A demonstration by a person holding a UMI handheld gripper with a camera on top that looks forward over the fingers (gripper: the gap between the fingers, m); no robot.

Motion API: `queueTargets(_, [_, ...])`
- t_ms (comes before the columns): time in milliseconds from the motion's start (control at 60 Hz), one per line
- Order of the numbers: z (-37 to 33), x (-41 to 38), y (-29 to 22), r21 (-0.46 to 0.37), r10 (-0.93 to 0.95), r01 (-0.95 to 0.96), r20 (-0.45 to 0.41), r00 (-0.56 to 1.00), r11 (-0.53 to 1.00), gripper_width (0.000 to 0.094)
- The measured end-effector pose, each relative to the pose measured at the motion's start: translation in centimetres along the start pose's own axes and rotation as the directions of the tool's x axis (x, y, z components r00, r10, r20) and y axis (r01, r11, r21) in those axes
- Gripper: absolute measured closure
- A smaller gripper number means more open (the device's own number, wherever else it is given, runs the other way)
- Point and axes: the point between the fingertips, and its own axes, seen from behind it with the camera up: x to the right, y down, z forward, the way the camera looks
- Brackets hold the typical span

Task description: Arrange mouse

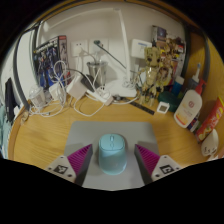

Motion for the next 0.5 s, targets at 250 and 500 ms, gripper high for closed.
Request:
queueTargets(250, [-10.3,-1.3,-6.1,0.098,0.057,-0.057,0.002,0.998,0.994,0.0074])
queueTargets(500, [-23.6,-4.3,-8.0,0.215,0.014,-0.018,0.019,1.000,0.976,0.0073])
